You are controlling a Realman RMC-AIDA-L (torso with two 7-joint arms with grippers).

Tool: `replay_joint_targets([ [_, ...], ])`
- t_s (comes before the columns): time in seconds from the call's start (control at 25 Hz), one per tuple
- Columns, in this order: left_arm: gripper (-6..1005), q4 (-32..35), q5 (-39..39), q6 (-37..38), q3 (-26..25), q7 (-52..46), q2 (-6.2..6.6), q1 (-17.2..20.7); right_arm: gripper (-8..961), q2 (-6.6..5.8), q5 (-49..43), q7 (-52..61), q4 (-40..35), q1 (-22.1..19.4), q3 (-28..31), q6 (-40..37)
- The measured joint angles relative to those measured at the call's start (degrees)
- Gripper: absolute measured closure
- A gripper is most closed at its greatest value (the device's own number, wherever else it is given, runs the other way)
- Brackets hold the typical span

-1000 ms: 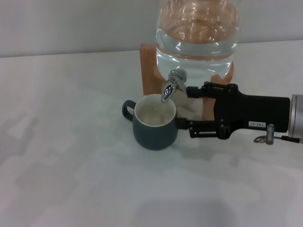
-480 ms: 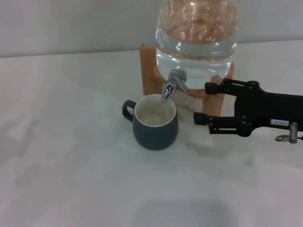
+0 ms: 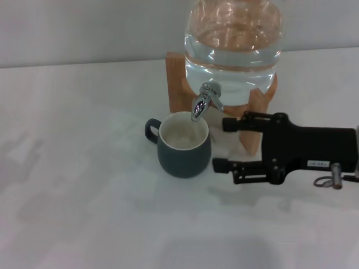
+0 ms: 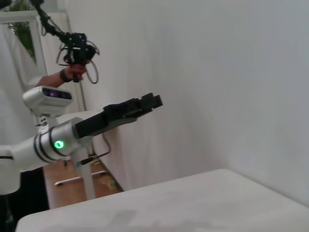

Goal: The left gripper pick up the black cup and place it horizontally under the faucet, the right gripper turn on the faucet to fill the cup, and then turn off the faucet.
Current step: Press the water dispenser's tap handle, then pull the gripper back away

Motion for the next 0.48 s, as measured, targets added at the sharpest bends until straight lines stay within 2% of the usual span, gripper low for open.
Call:
replay_joint_targets([
  [0.24, 588, 1.27, -1.41, -1.04, 0.07, -1.37, -0.04, 0.29, 114, 0.09, -0.07, -0.19, 0.62, 1.41, -3.21, -2.28],
  [0.48, 588, 1.3, -1.54, -1.31, 0.11, -1.48, -0.08, 0.46, 114, 0.13, -0.2, -0.16, 1.29, 1.61, -3.65, -4.53],
])
